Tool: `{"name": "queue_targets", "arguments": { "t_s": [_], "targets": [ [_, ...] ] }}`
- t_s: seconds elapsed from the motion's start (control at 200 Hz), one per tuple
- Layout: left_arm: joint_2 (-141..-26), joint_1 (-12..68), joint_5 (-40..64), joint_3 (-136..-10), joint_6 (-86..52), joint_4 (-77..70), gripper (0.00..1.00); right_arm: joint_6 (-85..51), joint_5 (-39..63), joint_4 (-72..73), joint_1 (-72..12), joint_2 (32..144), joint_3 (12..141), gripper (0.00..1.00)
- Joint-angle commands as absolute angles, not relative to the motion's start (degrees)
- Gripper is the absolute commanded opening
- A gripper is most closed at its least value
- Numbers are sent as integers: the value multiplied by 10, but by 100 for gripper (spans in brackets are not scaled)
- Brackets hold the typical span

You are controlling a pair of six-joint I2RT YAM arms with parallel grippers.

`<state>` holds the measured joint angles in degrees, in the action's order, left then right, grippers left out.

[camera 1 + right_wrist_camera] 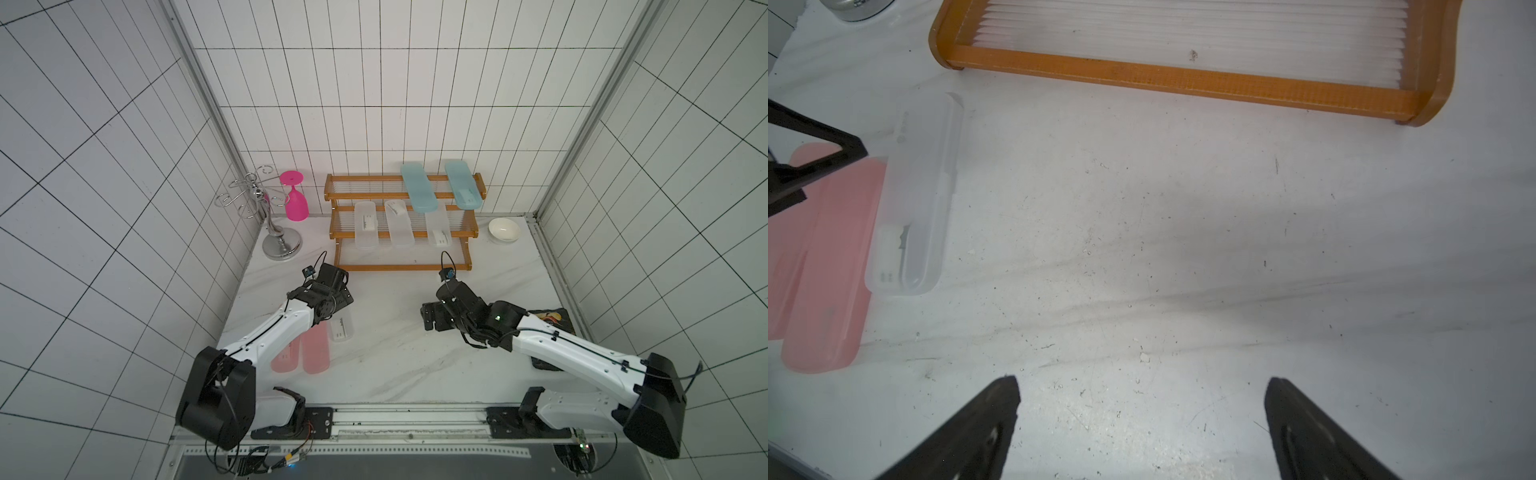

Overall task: Place the pencil cases on the shelf according to color
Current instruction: Move the pencil case to the center of the board.

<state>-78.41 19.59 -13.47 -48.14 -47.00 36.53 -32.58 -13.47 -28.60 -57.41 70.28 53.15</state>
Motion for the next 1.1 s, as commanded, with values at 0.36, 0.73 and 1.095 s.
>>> {"name": "queue_targets", "arguments": {
  "t_s": [0.36,0.73,1.095],
  "targets": [
    [-942,165,-97,-564,-425,311,98,-331,-145,-282,-580,646,485,97],
    [-966,217,-67,-563,-447,291,98,-334,-176,-299,-580,629,473,96],
    [-916,328,-77,-526,-551,285,98,-332,-201,-336,-580,588,472,97]
  ]
}}
